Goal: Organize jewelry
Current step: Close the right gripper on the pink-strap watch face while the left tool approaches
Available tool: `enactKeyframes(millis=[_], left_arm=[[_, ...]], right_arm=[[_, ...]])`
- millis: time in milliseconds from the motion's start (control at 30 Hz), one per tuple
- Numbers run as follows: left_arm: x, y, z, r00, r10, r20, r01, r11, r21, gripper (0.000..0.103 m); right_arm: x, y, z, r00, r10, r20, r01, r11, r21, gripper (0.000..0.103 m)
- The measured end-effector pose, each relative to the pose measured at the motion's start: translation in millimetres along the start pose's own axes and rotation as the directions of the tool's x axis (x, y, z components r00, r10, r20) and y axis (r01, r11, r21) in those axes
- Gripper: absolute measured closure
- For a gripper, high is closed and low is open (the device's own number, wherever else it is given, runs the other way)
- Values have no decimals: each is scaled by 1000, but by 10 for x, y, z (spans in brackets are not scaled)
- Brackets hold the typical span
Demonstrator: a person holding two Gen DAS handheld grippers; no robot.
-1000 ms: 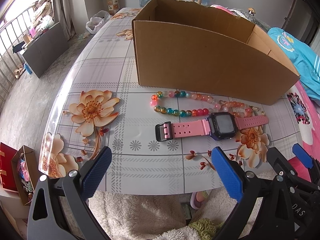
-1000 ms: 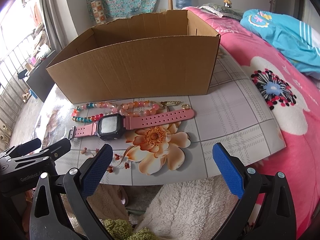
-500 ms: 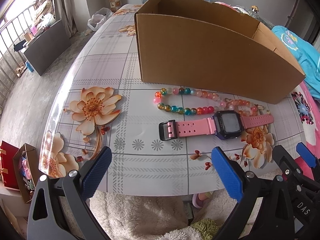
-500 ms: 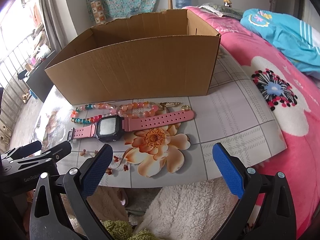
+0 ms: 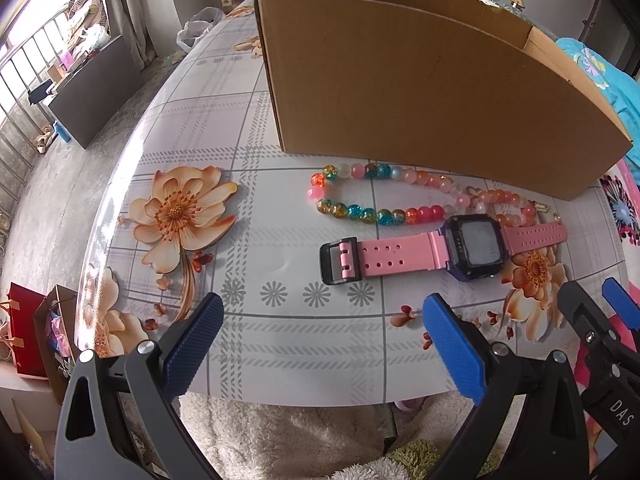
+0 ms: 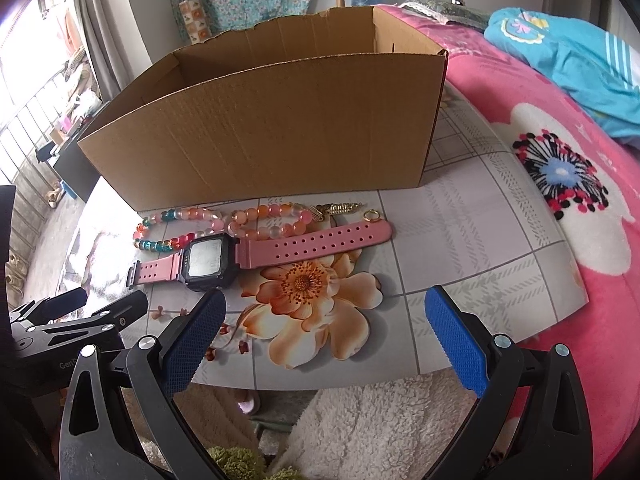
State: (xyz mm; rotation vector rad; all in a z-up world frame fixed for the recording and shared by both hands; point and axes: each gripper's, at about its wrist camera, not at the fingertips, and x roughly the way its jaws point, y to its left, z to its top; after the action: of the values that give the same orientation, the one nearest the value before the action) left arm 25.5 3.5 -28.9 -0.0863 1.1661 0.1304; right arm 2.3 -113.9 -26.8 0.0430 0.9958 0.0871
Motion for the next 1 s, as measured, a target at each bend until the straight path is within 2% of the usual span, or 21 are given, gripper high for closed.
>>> enactKeyframes(millis=[267, 433, 500, 600, 667, 800, 900, 1000], left_arm=[[176, -26, 73, 1000, 4, -14, -4, 1000, 9, 5], [298, 19, 73, 1000, -3, -3, 3, 999, 32, 5], [320, 38, 79, 1000, -11, 11, 10, 999, 45, 5], [374, 123, 84, 999, -36, 37, 33, 997, 72, 5], [387, 165, 85, 997, -52, 60, 46, 994, 101, 5], [412, 286, 53, 984, -127, 127, 112, 986, 120, 5], [408, 380, 38, 970, -193, 148, 175, 977, 122, 5], [408, 465, 63, 957, -250, 147, 235, 965, 114, 5]], right_arm=[[21, -37, 47, 999, 24, 25, -24, 1000, 4, 9], [2, -53, 50, 997, 51, 54, -50, 999, -17, 16], [-14, -26, 57, 996, 69, 65, -66, 997, -51, 20], [-39, 92, 99, 990, 119, 72, -106, 981, -161, 22], [-42, 215, 122, 983, 171, 65, -149, 955, -257, 23], [26, 478, 162, 969, 247, 18, -213, 868, -448, 35], [121, 663, 174, 966, 256, -32, -230, 800, -555, 47], [161, 812, 103, 963, 262, -64, -240, 720, -651, 48]])
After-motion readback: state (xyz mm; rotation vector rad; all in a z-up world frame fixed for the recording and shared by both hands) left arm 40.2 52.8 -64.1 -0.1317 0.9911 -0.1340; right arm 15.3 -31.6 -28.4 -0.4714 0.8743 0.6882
